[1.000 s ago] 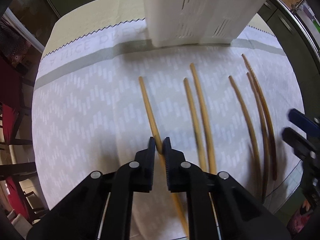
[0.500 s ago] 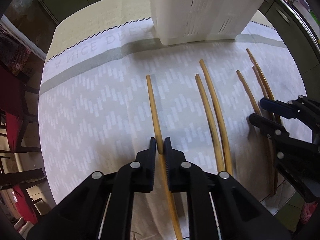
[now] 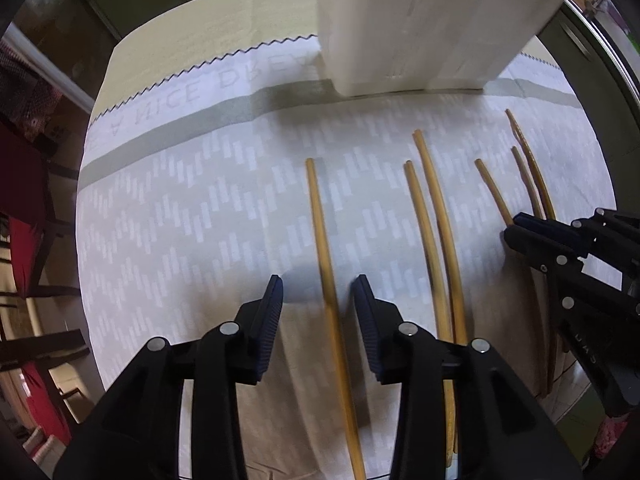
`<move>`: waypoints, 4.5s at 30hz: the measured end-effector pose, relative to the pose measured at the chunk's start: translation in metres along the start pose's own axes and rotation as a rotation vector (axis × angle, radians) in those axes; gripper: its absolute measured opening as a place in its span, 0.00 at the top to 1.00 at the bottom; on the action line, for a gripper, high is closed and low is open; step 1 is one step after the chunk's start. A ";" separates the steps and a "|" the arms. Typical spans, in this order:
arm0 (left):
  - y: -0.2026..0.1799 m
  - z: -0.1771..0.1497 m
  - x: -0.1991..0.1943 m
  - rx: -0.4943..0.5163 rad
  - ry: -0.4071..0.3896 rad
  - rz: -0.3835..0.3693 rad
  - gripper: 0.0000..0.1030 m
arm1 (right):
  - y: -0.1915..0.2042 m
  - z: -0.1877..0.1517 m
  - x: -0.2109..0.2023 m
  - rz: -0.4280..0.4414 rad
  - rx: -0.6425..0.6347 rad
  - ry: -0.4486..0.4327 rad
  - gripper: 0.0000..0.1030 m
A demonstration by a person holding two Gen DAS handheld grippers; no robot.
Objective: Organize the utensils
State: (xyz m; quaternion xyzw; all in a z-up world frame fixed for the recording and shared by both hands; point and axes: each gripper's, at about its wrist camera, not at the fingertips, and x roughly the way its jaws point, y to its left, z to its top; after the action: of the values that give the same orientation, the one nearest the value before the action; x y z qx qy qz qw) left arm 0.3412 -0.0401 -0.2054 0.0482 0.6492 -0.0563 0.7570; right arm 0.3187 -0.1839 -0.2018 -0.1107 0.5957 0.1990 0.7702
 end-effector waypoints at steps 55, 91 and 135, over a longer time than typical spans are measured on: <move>-0.019 -0.103 -0.196 0.061 -0.521 -0.128 0.94 | -0.021 -0.112 -0.224 0.154 0.049 -0.545 0.94; -0.030 0.077 -0.267 0.045 -0.764 -0.076 0.94 | -0.054 -0.071 -0.301 0.083 0.063 -0.643 0.94; -0.020 -0.022 -0.134 0.018 -0.348 -0.158 0.69 | -0.096 0.050 -0.265 0.106 0.237 -0.698 0.69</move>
State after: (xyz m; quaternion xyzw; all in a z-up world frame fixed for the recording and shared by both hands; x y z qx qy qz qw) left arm 0.2965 -0.0536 -0.0768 -0.0066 0.5099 -0.1291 0.8505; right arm 0.3482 -0.2958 0.0596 0.0848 0.3210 0.1943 0.9230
